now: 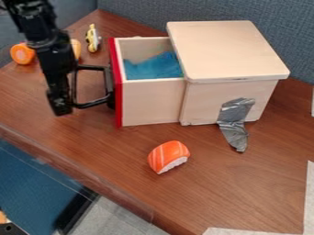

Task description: Close the drawer

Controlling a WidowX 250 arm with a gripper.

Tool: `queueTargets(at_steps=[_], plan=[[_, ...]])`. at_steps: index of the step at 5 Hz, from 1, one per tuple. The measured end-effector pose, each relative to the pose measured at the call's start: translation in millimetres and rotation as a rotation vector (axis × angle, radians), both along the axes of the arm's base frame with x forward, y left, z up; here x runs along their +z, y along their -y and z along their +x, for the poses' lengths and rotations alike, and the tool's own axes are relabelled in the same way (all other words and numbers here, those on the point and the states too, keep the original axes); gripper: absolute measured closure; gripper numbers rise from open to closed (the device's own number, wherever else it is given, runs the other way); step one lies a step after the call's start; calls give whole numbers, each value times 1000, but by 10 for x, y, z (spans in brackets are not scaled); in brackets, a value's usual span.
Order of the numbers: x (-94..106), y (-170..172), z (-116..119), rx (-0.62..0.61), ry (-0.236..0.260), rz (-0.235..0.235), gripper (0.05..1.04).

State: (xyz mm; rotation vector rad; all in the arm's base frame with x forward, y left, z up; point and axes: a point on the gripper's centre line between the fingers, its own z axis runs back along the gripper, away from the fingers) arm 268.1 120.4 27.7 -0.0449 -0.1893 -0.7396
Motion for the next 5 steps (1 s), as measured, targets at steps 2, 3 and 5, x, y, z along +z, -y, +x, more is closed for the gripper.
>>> queueTargets(at_steps=[2,3,5], plan=[[-142,177,220,8,-7,-3,83],[-102,307,398,2,2,-13,83],[-61,495,705,24,0,-47,83]])
